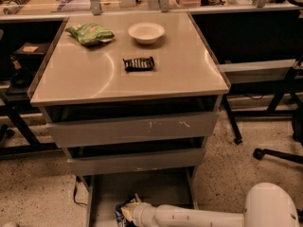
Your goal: Place blue chip bag into bottom drawer
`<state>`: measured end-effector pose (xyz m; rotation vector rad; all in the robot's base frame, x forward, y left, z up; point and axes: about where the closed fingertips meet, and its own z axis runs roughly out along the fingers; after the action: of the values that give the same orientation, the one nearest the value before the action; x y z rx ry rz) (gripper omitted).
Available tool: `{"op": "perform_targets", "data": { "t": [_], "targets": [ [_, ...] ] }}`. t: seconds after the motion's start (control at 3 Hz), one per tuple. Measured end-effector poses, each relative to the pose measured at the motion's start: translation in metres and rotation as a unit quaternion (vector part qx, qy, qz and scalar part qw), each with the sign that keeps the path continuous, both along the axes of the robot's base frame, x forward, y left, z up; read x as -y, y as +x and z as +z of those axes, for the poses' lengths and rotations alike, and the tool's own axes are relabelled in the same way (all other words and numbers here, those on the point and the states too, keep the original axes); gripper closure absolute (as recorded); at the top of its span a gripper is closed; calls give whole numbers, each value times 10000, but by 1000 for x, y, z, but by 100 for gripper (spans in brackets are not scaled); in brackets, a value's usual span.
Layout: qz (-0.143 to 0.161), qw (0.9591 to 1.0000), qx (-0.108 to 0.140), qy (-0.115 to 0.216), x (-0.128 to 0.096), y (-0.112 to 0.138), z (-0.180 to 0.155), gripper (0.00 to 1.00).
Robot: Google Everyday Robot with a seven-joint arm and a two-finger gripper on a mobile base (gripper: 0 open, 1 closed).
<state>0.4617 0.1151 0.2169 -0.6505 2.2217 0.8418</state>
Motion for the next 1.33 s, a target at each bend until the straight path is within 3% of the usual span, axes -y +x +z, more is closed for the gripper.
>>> {"op": "perform_targets", "data": {
  "t": [0.33, 0.67, 1.33],
  "targets": [
    [67, 9998, -61, -152, -7, 13, -12, 100],
    [94, 9998, -64, -160, -10, 13, -12, 83],
    [94, 9998, -64, -160, -10, 13, -12, 36]
  ]
}}
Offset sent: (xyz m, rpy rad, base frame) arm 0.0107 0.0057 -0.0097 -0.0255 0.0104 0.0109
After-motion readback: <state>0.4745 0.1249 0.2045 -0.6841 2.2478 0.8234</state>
